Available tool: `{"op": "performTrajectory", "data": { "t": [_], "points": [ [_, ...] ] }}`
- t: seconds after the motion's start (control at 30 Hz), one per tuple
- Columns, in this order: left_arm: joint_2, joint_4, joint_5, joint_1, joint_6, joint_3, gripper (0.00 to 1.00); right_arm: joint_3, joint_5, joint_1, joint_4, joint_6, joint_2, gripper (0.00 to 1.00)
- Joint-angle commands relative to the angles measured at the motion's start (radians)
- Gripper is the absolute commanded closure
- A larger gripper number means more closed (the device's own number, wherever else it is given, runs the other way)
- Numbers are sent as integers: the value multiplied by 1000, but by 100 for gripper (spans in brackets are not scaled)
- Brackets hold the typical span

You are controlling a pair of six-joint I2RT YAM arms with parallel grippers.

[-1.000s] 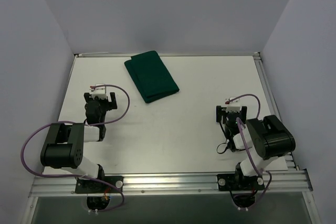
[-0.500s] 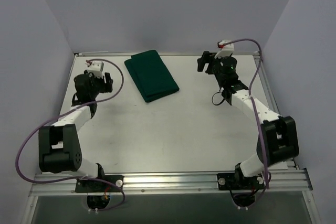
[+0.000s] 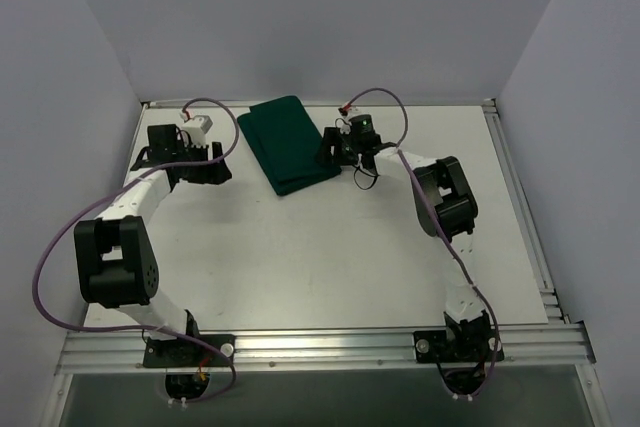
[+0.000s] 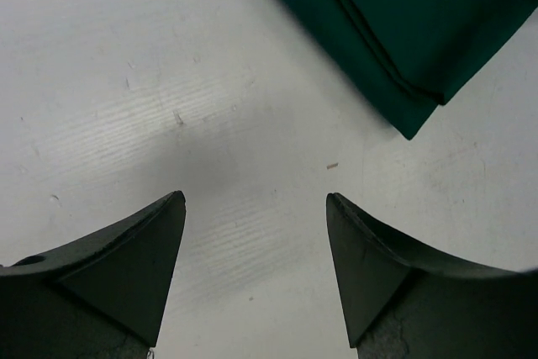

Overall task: Open and lay out the surgical kit
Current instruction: Move the surgical kit at the center of the board, then open the surgical kit at the center of the board.

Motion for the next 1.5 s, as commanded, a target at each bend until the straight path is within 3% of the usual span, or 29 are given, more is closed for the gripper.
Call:
{"op": "performTrajectory", "data": {
  "t": [0.0,0.1,0.3,0.47,0.57,0.67,0.77,0.9,0.93,1.1,1.27,1.47],
  "points": [
    [-10,-105,36,2,52,51,23,35,-82,-3,22,56,13,43],
    [-16,-110,43,4,69,45,23,-37,-124,1,105,92,-13,61],
    [-25,-82,37,1,63,20,23,-385,-101,5,323,160,-197,88],
    [-22,-90,85,1,58,11,23,-593,-83,23,375,163,-324,90],
    [-25,-99,118,-1,64,2,23,-640,-73,40,363,154,-380,87],
    [-28,-111,140,-10,79,-5,23,-649,-35,43,278,119,-442,63],
    [-33,-124,151,-13,95,-5,23,-583,145,87,87,41,-531,43],
    [-44,-145,149,-11,112,5,23,-463,565,271,-78,-108,-605,37],
    [-51,-150,149,-11,119,5,23,-424,601,313,-97,-143,-605,37],
    [-62,-148,141,-10,119,6,23,-276,658,500,-149,-357,-440,38],
    [-65,-165,140,-5,122,12,23,-62,720,552,-278,-435,-254,38],
    [-73,-160,140,-5,125,3,23,29,775,557,-301,-457,-171,41]
  ]
}}
